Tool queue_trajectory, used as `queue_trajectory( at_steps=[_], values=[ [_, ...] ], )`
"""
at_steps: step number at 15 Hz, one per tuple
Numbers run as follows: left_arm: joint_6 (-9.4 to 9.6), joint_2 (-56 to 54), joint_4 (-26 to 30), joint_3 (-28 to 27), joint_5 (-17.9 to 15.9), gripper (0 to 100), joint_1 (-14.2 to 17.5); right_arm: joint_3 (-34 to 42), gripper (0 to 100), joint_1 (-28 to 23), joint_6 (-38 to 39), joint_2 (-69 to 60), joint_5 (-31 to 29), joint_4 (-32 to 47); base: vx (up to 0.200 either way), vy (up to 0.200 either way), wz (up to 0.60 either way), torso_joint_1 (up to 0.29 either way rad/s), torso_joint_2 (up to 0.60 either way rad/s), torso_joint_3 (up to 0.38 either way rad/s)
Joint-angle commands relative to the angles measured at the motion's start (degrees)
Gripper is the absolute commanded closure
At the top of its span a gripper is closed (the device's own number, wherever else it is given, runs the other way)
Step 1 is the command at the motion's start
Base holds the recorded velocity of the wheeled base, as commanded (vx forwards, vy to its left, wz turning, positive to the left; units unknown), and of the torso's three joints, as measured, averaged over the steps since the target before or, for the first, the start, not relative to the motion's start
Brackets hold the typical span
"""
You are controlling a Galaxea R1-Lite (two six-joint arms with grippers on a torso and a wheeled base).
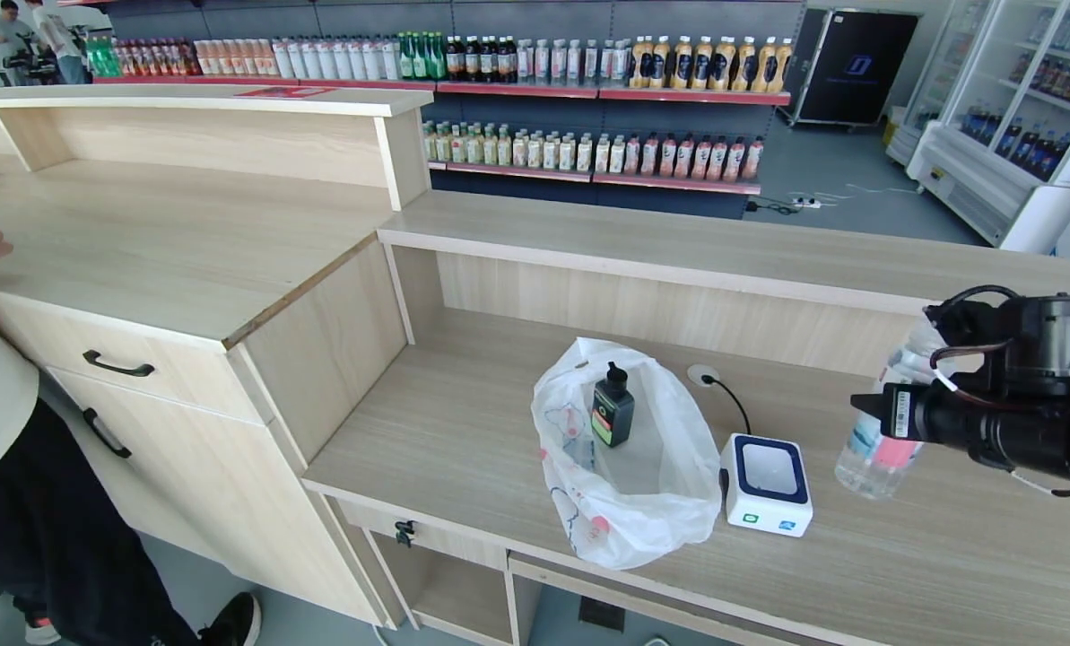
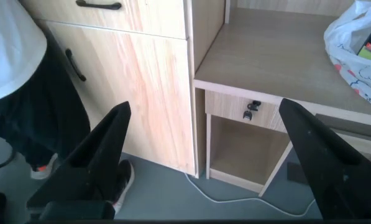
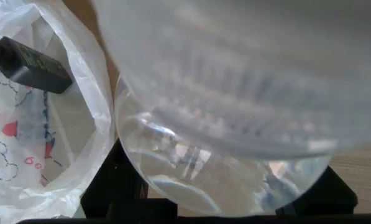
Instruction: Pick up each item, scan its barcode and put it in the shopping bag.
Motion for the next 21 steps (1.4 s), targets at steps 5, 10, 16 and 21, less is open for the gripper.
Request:
queue_trajectory(
  at_steps=[5, 10, 16, 21],
  values=[
    [-0.01, -0.02, 0.02, 0.0, 0.02, 0, 0.06, 4.74, 100, 2.63, -14.77, -6.34, -1.49, -7.48, 0.0, 0.0, 0.0, 0.0, 0.0, 0.0],
    [-0.01, -0.02, 0.02, 0.0, 0.02, 0, 0.06, 4.91, 100, 3.86, -13.63, -5.99, -1.05, -10.38, 0.0, 0.0, 0.36, 0.0, 0.0, -0.001],
    [-0.01, -0.02, 0.02, 0.0, 0.02, 0, -0.03, 12.73, 100, 7.03, -13.8, -0.45, 14.77, -28.93, 0.0, 0.0, 0.0, 0.0, 0.0, 0.0],
    [-0.01, -0.02, 0.02, 0.0, 0.02, 0, 0.06, 15.11, 100, 7.82, -17.32, 1.13, 22.77, -28.31, 0.0, 0.0, 0.0, 0.0, 0.0, 0.0]
  ],
)
